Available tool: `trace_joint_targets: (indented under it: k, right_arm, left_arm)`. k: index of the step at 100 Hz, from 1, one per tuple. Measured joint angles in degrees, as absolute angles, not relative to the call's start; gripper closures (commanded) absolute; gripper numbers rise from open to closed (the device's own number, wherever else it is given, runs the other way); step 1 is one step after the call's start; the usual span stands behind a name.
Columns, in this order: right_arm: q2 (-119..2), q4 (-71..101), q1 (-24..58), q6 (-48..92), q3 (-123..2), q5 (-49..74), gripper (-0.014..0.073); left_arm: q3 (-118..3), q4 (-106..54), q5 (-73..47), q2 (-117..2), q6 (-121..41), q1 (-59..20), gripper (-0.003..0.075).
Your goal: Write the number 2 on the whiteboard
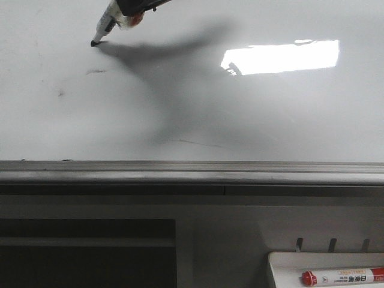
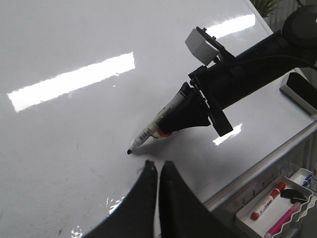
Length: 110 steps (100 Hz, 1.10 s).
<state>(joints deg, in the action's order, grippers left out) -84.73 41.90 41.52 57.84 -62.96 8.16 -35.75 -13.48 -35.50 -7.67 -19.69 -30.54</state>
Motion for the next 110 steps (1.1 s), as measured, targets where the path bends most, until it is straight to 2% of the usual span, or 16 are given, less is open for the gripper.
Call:
trace_joint_targets:
  k: [28, 75, 92, 110]
  right_arm:
    - [-84.84, 40.93, 38.46, 57.72, -64.77, 11.43, 0.0656]
    - [-77.58, 39.78, 22.35, 55.68, -65.81, 26.44, 0.0654]
    - [-76.34, 32.77, 21.99, 48.7, -65.81, 30.98, 0.0654]
    - [-77.46, 29.13, 26.11, 43.81, -65.32, 30.76, 0.0654]
  left_arm:
    - [-35.75, -13.48, -35.5, -7.67, -19.69, -30.54, 0.0741]
    - [-35.75, -13.48, -35.5, -7.67, -19.6, -30.54, 0.0741]
    - [-35.75, -13.48, -35.35, -7.67, -19.6, -30.54, 0.0741]
    - [-35.75, -13.48, -34.24, -7.67, -19.6, -30.54, 0.0741]
